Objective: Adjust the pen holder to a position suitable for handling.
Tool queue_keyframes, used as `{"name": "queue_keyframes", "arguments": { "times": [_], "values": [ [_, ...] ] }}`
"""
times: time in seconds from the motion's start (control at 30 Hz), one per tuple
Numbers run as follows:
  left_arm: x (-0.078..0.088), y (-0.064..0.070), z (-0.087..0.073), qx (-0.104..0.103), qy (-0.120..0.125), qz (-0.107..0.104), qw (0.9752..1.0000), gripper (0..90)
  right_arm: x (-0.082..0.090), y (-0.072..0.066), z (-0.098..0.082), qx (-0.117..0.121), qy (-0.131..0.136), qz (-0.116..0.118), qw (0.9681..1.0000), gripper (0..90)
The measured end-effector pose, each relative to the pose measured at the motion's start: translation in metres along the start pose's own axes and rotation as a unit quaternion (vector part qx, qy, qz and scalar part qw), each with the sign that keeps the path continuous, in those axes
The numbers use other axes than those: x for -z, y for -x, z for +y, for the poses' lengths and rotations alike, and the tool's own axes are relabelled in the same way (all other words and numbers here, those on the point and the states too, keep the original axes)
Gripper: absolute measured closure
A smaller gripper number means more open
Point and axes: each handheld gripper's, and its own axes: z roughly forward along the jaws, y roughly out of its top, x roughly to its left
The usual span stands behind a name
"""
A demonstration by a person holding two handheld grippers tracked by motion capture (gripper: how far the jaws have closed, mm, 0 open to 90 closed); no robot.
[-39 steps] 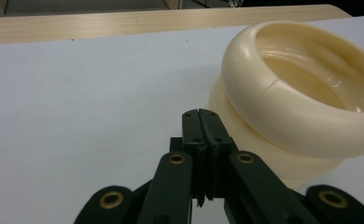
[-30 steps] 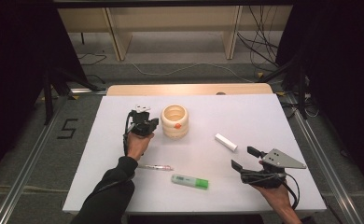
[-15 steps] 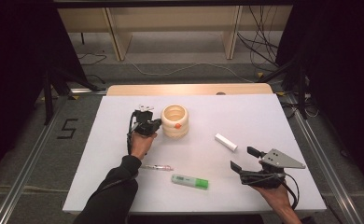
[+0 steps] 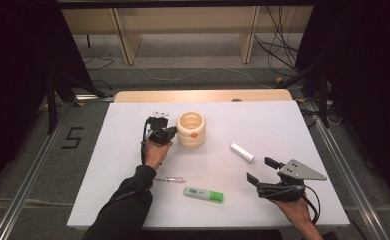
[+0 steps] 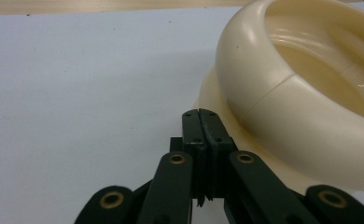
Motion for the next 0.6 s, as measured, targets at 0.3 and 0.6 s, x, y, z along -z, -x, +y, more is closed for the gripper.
{"name": "queue_keyframes", "arguments": {
  "times": [0.3,0.6],
  "values": [
    [-0.011,0.012,0.005,0.005,0.005,-0.006,1.0000,89.6,0.001,0.000,0.000,0.000,0.001,0.001,1.0000,17.8],
    [-0.018,0.021,0.008,-0.005,-0.001,-0.015,0.9999,89.6,0.001,0.000,0.000,0.000,0.001,0.003,1.0000,17.9]
  ]
}}
